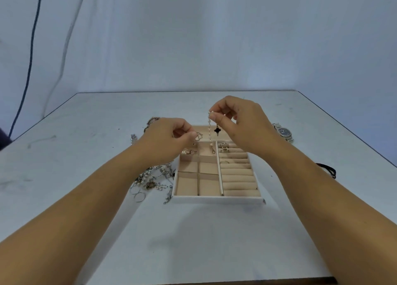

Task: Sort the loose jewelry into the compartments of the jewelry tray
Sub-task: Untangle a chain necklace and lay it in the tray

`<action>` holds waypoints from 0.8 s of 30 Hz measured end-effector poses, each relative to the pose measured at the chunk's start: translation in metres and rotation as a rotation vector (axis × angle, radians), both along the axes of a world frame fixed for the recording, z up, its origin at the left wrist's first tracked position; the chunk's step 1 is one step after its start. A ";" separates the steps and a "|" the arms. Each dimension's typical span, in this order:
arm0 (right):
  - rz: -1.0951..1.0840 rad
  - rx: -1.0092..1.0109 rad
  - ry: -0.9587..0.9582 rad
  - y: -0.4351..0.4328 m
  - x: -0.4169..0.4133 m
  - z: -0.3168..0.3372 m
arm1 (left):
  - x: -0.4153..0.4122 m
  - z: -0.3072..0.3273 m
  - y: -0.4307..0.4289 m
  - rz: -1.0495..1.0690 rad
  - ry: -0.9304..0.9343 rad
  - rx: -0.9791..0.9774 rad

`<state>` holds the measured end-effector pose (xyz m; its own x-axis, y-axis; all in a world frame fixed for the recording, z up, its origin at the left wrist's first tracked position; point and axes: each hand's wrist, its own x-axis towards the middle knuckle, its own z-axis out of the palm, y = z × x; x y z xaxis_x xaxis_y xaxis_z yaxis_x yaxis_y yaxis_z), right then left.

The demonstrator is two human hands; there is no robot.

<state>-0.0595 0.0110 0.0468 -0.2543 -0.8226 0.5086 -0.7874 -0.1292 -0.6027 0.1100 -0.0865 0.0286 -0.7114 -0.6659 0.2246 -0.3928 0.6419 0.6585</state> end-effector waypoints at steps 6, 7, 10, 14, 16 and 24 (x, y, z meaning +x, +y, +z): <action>-0.057 0.011 0.030 -0.002 -0.011 -0.002 | -0.025 -0.014 0.002 0.045 -0.070 -0.007; -0.060 0.014 0.029 -0.002 -0.012 -0.003 | -0.028 -0.018 0.002 0.055 -0.081 -0.002; -0.056 0.015 0.021 0.000 -0.016 -0.008 | -0.032 -0.026 0.001 0.095 -0.111 -0.025; -0.041 0.018 0.008 0.000 -0.021 -0.011 | -0.033 -0.027 0.001 0.127 -0.104 -0.069; -0.032 0.023 0.001 0.000 -0.021 -0.013 | -0.033 -0.028 -0.001 0.132 -0.137 -0.113; -0.021 0.034 0.009 -0.003 -0.021 -0.017 | -0.034 -0.034 0.000 0.157 -0.215 -0.187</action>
